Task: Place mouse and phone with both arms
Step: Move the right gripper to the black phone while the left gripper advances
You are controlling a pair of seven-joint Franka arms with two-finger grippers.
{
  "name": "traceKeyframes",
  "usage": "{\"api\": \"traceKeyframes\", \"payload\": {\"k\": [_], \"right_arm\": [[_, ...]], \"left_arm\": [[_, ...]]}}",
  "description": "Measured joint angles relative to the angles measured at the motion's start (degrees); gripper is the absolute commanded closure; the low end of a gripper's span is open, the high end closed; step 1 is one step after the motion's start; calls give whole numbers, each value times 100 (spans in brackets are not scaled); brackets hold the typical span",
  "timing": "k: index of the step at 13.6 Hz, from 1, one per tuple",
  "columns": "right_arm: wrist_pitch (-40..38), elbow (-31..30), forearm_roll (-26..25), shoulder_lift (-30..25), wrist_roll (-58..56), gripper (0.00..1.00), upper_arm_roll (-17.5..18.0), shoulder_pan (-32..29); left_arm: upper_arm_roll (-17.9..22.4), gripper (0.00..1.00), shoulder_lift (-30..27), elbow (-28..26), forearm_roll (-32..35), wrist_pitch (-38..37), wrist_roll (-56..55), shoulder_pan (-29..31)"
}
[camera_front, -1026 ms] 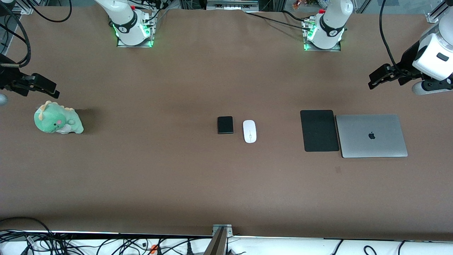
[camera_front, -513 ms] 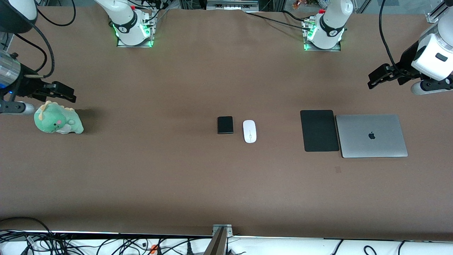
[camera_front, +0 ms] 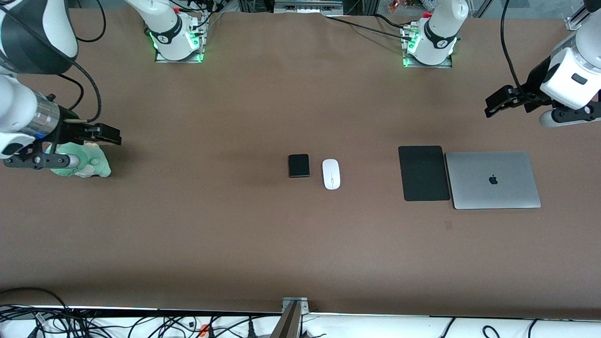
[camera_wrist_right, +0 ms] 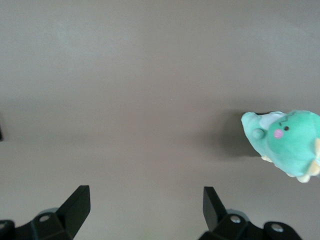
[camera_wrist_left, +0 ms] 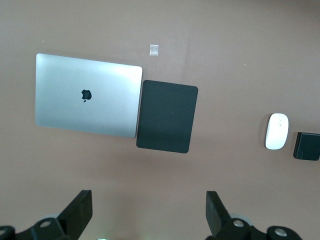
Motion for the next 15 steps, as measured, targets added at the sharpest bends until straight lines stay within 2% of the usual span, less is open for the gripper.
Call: {"api": "traceKeyframes", "payload": {"k": [10, 15], "right_arm": [[1117, -5, 35, 811, 1831, 0, 28, 1218], [1713, -5, 36, 1200, 2735, 0, 38, 1953]], "left_arm": [[-54, 0, 266, -2, -10, 1, -120, -6], [-306, 0, 662, -7, -11, 128, -257, -30]]}}
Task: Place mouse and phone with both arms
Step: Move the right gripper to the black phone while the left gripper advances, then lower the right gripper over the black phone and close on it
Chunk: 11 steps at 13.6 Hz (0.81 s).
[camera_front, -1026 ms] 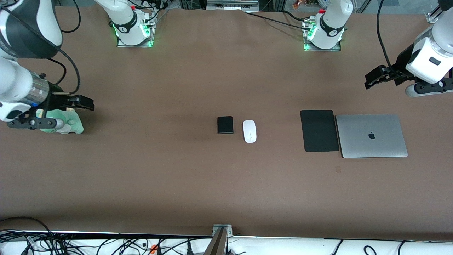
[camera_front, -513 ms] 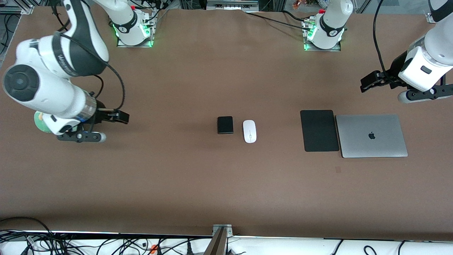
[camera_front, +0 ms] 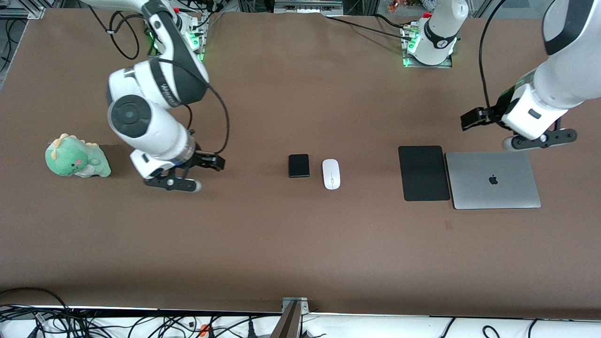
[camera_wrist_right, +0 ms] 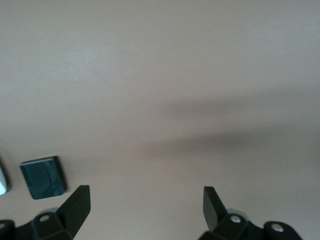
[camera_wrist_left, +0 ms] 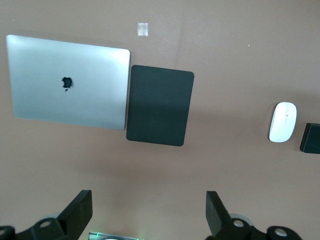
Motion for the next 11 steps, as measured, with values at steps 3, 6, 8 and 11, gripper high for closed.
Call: {"api": "traceKeyframes", "payload": {"k": [3, 6, 8, 11], "right_arm": [[458, -2, 0, 283, 656, 0, 3, 468], [1015, -3, -5, 704, 1400, 0, 1, 926], [1421, -1, -55, 990, 1509, 0, -2, 1195], [1790, 4, -216, 1283, 1508, 0, -4, 1512]], "left_arm": [[-31, 0, 160, 6, 0, 116, -13, -2], [-31, 0, 171, 13, -1, 127, -14, -2], [-29, 0, 171, 13, -1, 127, -14, 4], [-25, 0, 171, 13, -2, 127, -14, 29]]}}
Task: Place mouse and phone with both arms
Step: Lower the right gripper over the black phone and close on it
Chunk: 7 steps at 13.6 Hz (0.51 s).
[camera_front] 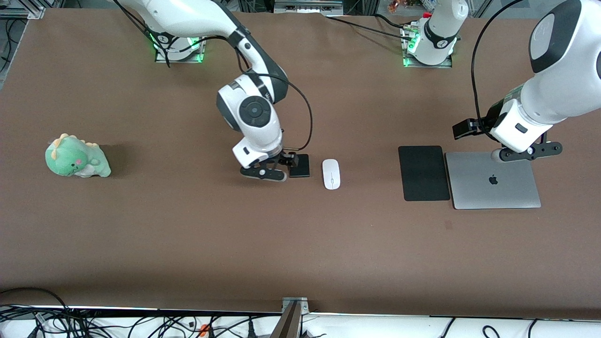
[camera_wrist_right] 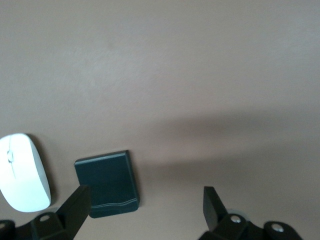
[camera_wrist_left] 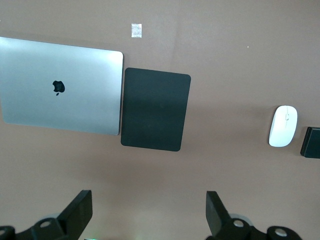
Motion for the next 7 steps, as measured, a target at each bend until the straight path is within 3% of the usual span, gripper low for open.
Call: {"api": "traceKeyframes", "payload": {"k": [3, 7], "right_arm": [[465, 1, -68, 228, -44, 0, 0, 316], [1074, 1, -537, 592, -90, 0, -7, 564]], "left_arm": [[0, 0, 0, 0, 0, 0, 0, 9], [-2, 0, 0, 1, -1, 0, 0, 5]]}}
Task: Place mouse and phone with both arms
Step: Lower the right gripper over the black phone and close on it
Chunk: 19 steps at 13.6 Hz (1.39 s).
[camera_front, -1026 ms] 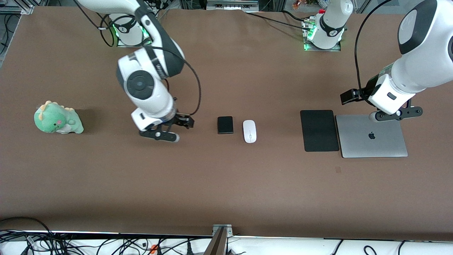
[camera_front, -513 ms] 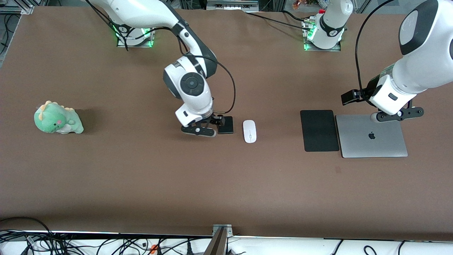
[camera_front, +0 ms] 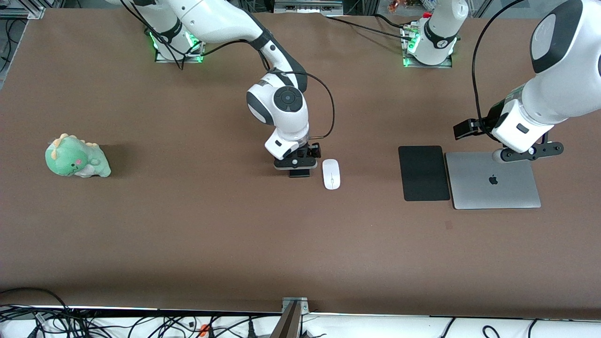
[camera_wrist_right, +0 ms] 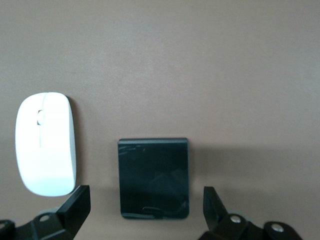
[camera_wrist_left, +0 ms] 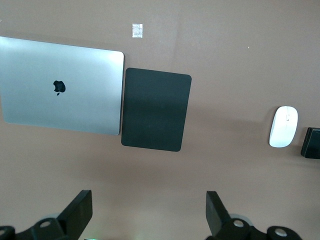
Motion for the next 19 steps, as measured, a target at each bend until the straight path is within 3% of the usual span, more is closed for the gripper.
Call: {"api": "traceKeyframes", "payload": {"k": [15, 16, 19], "right_arm": [[708, 0, -187, 524, -339, 0, -67, 90], [708, 1, -196, 528, -340, 3, -68, 91], [711, 1, -256, 546, -344, 30, -70, 91]], "left_arm": [[-4, 0, 40, 0, -2, 0, 0, -9], [-4, 0, 40, 0, -2, 0, 0, -9], [-4, 0, 40, 0, -2, 0, 0, -9]]}}
